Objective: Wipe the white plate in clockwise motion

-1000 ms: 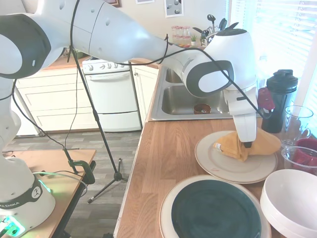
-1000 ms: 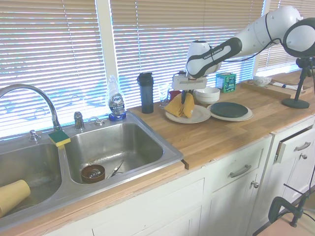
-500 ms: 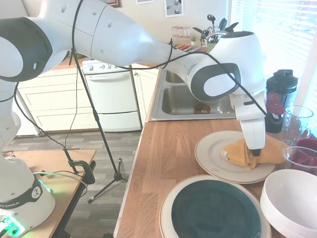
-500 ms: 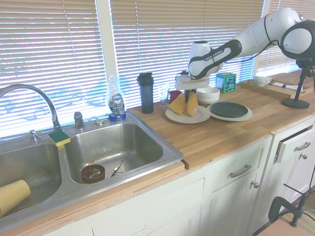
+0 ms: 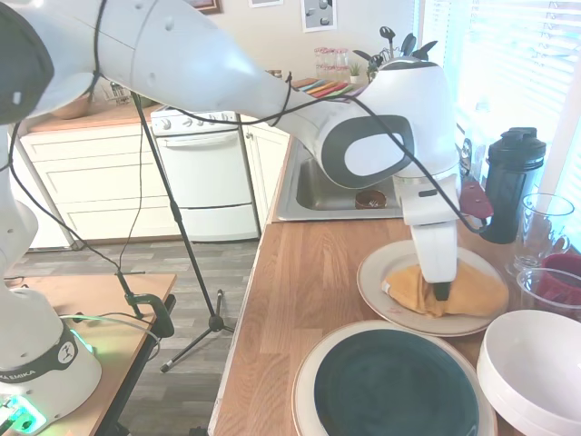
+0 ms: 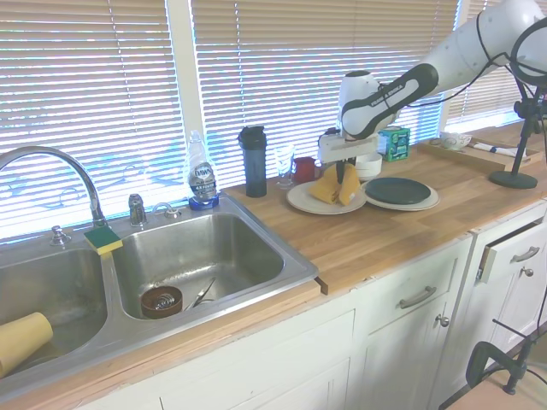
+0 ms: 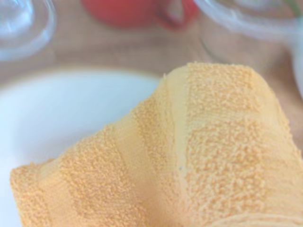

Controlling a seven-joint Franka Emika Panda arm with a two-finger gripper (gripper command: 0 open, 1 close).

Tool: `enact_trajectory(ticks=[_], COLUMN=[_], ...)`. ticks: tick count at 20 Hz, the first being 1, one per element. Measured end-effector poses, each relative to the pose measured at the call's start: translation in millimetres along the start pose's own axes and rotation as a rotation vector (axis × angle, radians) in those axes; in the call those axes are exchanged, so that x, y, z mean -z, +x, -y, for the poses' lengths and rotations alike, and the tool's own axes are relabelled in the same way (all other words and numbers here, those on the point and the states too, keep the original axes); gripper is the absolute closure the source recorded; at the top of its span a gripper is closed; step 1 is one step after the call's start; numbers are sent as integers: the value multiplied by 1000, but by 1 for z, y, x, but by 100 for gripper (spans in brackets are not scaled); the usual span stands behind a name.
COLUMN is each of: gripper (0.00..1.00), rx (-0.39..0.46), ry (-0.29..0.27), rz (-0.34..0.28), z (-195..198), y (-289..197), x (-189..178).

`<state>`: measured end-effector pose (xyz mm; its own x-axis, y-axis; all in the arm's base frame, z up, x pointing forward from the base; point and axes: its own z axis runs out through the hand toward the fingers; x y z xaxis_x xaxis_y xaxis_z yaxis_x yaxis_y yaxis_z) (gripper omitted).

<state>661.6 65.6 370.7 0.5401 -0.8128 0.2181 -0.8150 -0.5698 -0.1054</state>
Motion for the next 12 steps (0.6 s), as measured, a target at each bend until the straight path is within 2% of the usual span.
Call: enact_trajectory(ticks=[6,12], gripper=[100,100], rx=[39,77], ry=[-17,-18], rz=[19,45], z=[-28,-36], y=[-47,-106], x=[24,41])
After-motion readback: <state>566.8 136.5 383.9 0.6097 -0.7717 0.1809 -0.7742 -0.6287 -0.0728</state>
